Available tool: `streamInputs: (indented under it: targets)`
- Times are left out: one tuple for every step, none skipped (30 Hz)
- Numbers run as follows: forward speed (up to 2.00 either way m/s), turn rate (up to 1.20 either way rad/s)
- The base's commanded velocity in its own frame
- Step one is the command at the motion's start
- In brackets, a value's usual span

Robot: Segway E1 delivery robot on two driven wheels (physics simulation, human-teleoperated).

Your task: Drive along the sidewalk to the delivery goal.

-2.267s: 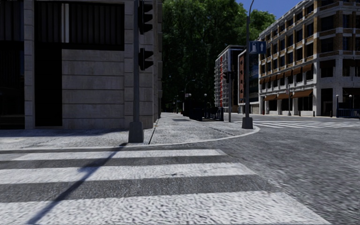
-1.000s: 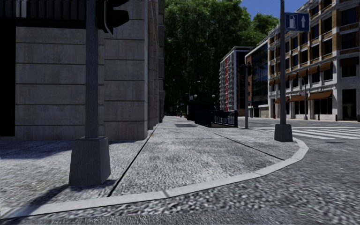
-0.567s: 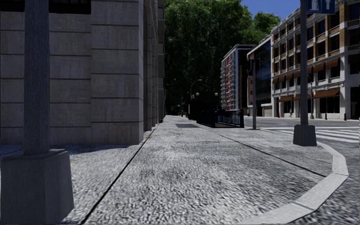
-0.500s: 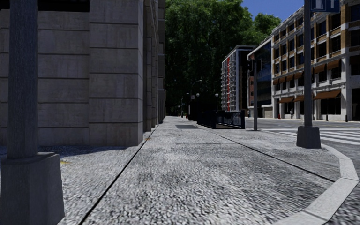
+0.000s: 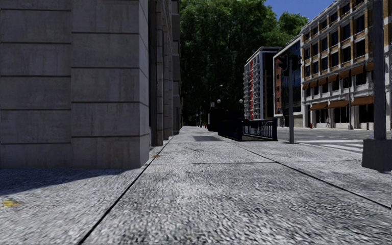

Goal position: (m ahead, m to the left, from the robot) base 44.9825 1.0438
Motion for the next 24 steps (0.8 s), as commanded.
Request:
streamInputs:
  targets:
    - [2.0,0.01]
    - [2.0,0.0]
    - [2.0,0.0]
    - [2.0,0.0]
    - [2.0,0.0]
    - [2.0,0.0]
    - [2.0,0.0]
    - [2.0,0.0]
    - [2.0,0.0]
    - [2.0,0.0]
    - [2.0,0.0]
    - [2.0,0.0]
    - [2.0,0.0]
    - [2.0,0.0]
    - [2.0,0.0]
    - [2.0,0.0]
    - [2.0,0.0]
    - [2.0,0.0]
    - [2.0,0.0]
    - [2.0,0.0]
    - [2.0,0.0]
    - [2.0,0.0]
    - [2.0,0.0]
    - [2.0,0.0]
